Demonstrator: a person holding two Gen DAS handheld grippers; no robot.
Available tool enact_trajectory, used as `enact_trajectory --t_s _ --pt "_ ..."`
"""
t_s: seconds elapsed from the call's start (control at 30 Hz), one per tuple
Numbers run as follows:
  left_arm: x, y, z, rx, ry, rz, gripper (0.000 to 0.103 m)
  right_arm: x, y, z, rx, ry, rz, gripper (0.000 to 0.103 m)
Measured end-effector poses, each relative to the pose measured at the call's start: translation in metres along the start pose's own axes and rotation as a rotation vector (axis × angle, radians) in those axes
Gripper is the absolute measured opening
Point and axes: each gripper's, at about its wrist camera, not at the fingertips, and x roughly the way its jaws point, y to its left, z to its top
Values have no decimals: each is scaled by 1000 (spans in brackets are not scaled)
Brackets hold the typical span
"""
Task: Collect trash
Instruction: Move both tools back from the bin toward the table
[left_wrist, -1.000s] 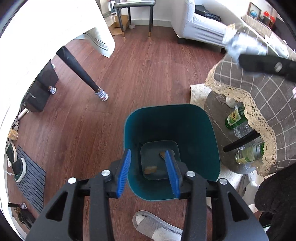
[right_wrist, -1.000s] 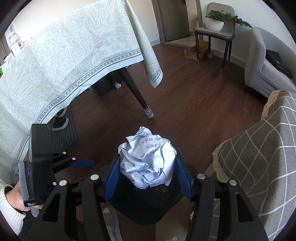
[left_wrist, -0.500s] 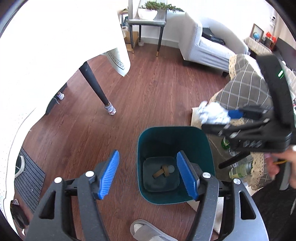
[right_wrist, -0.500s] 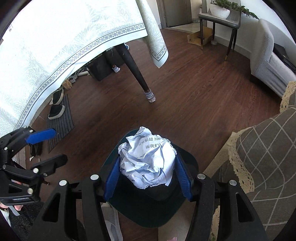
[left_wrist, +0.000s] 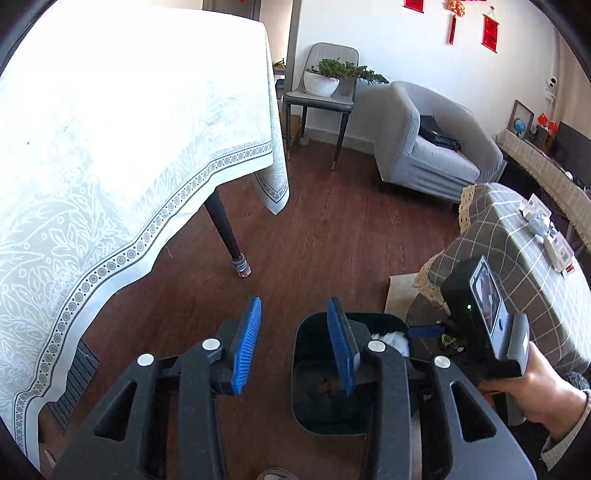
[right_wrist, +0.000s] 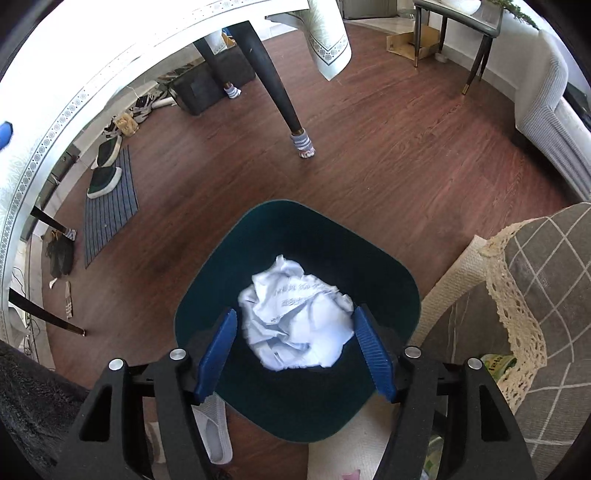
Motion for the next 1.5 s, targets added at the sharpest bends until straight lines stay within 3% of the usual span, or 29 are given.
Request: enact_trajectory --t_s 0.23,0.57,0.77,0.87,1.5 --pt "-7 -7 14 -19 -25 -18 40 -15 -8 -8 -7 -25 6 71" --pt "-12 -51 27 32 -47 -73 43 -56 -18 -17 -34 -85 10 71" --pt "-16 -73 36 46 -70 -87 46 -96 -27 -23 -43 -169 18 59" --pt "-16 -85 40 37 -74 -120 50 -120 -34 -28 -43 -229 14 58" --pt "-15 -207 48 142 -112 -252 67 -239 -138 -82 112 -462 -143 57"
